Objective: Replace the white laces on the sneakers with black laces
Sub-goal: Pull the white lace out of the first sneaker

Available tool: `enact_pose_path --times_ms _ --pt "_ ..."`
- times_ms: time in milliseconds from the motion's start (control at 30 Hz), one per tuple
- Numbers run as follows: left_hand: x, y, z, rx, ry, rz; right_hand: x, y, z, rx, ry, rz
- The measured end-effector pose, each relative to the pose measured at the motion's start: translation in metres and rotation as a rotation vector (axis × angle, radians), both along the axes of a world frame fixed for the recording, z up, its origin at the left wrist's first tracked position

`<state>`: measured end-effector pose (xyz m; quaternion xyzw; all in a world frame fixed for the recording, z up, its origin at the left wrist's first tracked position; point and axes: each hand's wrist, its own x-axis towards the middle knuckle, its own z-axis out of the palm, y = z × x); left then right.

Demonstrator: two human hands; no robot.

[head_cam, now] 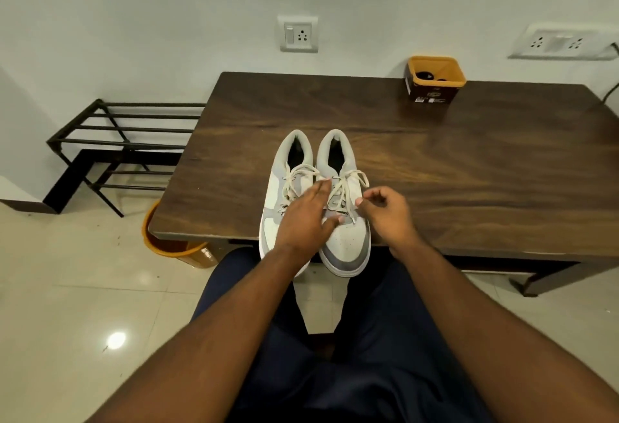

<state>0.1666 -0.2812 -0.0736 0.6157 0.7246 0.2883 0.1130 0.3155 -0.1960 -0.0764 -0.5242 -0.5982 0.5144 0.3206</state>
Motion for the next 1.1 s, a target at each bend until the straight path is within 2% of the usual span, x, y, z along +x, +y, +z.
enact_pose_path --times_ms 100,200,333,400,533,667,767,933,1000,1100 --pt "0.010 0.012 -0.003 -0.138 -0.142 0.010 -0.004 0.013 0.011 0.175 -0.074 -0.024" --pt "0.016 0.026 -0.001 -0.167 -0.248 0.025 -0.016 0.028 0.017 0.299 -0.132 0.011" --pt "0.018 0.042 0.002 -0.209 -0.350 0.063 -0.037 0.043 0.027 0.181 -0.061 0.116" --pt "0.019 0.044 -0.003 -0.205 -0.294 0.081 -0.045 0.044 0.028 0.125 -0.049 0.164" --pt "0.009 0.043 -0.013 -0.217 -0.049 0.155 -0.048 0.049 0.024 0.085 -0.035 0.114" --pt "-0.013 0.051 -0.013 -0.259 0.032 0.165 -0.055 0.052 0.027 0.007 0.072 0.106" --pt "-0.015 0.056 -0.015 -0.253 -0.023 0.152 -0.059 0.054 0.028 0.018 0.084 0.093" --pt "-0.002 0.055 -0.024 -0.155 -0.291 0.170 -0.052 0.067 0.040 0.213 -0.028 0.073" --pt "0.002 0.053 -0.024 -0.145 -0.303 0.189 -0.047 0.070 0.043 0.325 -0.104 0.065" --pt "0.005 0.051 -0.026 -0.153 -0.242 0.190 -0.046 0.070 0.047 0.369 -0.053 0.021"
